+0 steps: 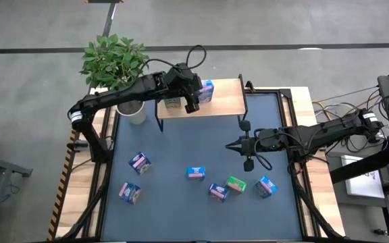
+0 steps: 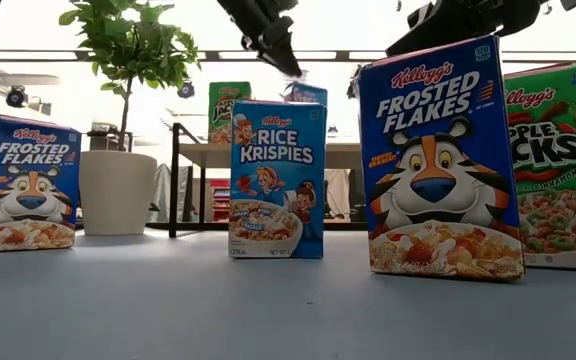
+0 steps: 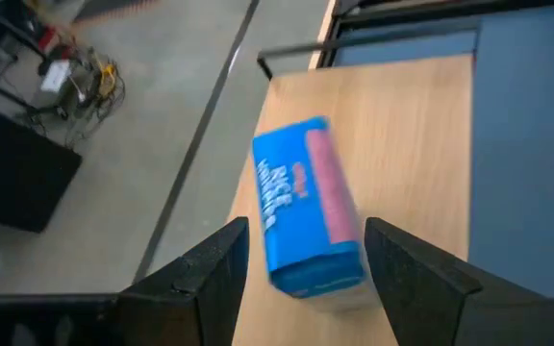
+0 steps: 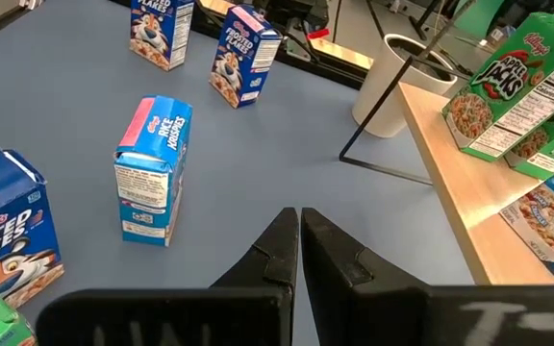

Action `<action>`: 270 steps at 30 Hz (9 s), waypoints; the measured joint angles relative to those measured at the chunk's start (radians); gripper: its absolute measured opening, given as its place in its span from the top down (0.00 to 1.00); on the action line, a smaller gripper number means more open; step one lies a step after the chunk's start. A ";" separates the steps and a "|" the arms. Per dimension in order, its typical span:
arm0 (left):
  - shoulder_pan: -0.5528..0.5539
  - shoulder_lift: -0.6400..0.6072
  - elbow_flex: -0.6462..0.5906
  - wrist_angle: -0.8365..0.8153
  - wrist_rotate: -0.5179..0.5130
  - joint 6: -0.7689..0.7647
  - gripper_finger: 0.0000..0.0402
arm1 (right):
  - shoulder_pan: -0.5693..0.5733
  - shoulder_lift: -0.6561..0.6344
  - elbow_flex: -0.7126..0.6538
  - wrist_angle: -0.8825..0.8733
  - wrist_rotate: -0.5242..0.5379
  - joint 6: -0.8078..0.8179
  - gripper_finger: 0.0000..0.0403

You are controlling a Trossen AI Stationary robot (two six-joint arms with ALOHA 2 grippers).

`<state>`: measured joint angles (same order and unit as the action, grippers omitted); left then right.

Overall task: Stack cereal on shelf
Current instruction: Adjust the light blue cereal box on the shelf, then put the top left blue cereal box on the shelf

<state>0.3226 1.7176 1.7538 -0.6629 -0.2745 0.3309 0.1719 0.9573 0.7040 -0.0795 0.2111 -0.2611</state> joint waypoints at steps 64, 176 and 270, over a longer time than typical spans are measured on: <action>-0.139 0.216 -0.095 0.145 -0.357 0.014 1.00 | 0.000 0.002 0.000 -0.013 0.000 0.007 0.98; -0.617 -0.723 -1.004 0.794 -0.348 -0.025 1.00 | -0.653 0.753 0.945 -0.195 -0.076 -0.160 0.98; -0.818 -0.383 -0.768 -0.601 -0.004 -1.579 0.49 | -0.161 0.504 0.977 -0.657 0.000 0.000 0.98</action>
<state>-0.4953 1.3342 0.9855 -1.2640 -0.2783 -1.2485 0.0109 1.4612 1.6806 -0.7364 0.2108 -0.2607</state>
